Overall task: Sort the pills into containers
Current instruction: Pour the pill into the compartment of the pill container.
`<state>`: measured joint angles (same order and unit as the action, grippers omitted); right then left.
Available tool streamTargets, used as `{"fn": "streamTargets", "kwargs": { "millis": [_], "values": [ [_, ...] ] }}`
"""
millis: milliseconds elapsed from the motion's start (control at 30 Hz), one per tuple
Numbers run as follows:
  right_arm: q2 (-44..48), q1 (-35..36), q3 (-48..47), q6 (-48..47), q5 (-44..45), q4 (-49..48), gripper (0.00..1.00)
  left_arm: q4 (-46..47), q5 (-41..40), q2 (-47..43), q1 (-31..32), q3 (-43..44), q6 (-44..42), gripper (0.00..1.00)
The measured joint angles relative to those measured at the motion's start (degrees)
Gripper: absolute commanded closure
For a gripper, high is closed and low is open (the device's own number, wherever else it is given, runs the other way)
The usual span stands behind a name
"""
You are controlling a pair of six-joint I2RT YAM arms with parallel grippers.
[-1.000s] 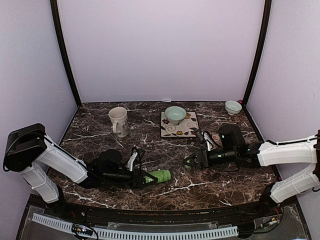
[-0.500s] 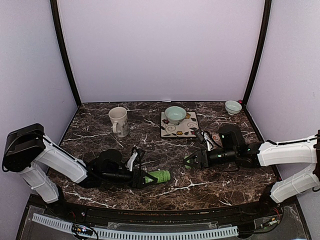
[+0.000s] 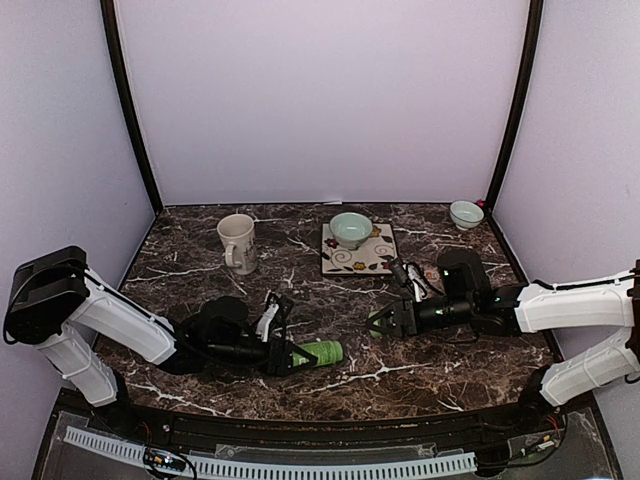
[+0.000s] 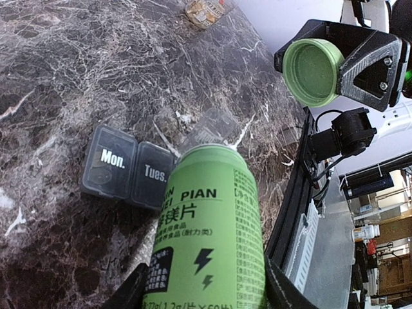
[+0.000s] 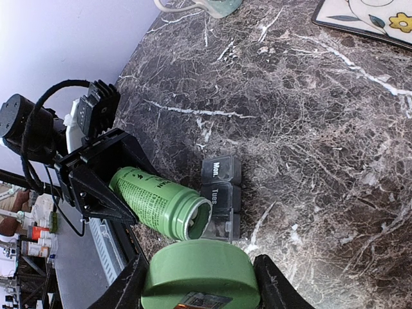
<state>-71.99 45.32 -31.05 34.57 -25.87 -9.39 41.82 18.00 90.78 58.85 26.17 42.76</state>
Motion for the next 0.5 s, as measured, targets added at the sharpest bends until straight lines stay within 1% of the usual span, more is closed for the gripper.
{"fn": "streamTargets", "kwargs": {
  "millis": [500],
  "values": [
    [0.0, 0.0, 0.0, 0.0, 0.0, 0.0, 0.62, -2.1, -1.6, -1.1, 0.3, 0.0, -0.4, 1.00]
  ]
}}
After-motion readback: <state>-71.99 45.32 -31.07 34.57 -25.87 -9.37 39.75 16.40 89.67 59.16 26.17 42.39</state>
